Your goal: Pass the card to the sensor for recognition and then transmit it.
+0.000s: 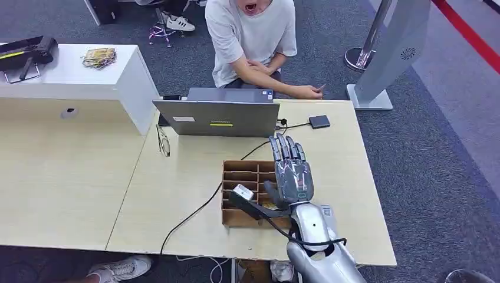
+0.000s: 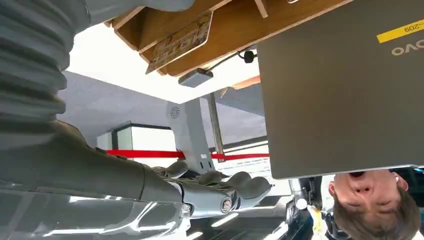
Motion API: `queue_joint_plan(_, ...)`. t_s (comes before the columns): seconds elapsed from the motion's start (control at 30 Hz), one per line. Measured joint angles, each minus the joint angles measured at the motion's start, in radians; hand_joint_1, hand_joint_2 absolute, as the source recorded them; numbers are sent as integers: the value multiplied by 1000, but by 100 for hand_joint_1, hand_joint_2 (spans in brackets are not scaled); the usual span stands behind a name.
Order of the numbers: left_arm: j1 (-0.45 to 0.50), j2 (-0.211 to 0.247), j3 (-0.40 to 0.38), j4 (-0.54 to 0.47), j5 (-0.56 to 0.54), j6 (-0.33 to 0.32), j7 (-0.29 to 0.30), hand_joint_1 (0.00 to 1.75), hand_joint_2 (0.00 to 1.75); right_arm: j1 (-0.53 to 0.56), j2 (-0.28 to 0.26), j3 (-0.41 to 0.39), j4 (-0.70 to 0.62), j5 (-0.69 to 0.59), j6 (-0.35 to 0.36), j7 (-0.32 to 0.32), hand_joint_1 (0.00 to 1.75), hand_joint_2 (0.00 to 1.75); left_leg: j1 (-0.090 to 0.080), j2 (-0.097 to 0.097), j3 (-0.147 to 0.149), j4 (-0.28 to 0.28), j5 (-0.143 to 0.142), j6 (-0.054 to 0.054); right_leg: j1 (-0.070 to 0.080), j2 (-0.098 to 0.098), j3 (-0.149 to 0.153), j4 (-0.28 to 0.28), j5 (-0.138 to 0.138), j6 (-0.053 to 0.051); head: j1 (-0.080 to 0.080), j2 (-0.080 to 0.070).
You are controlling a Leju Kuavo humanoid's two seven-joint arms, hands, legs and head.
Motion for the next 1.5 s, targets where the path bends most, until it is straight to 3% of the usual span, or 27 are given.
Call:
queue_joint_plan(0.57, 0, 0, 0, 0, 0, 1, 0, 0, 0, -10, -3, 0, 24, 0, 18, 5, 16, 175, 0, 0, 0, 0, 0, 0, 0, 0, 0, 0, 0, 0, 0, 0)
queue_joint_plan(1.17, 0, 0, 0, 0, 0, 1, 0, 0, 0, -11, -6, -2, 37, 3, 19, 16, 45, 175, 0, 0, 0, 0, 0, 0, 0, 0, 0, 0, 0, 0, 0, 0)
queue_joint_plan(1.5, 0, 0, 0, 0, 0, 1, 0, 0, 0, -11, -7, -4, 38, 3, 19, 21, 38, 175, 0, 0, 0, 0, 0, 0, 0, 0, 0, 0, 0, 0, 0, 0)
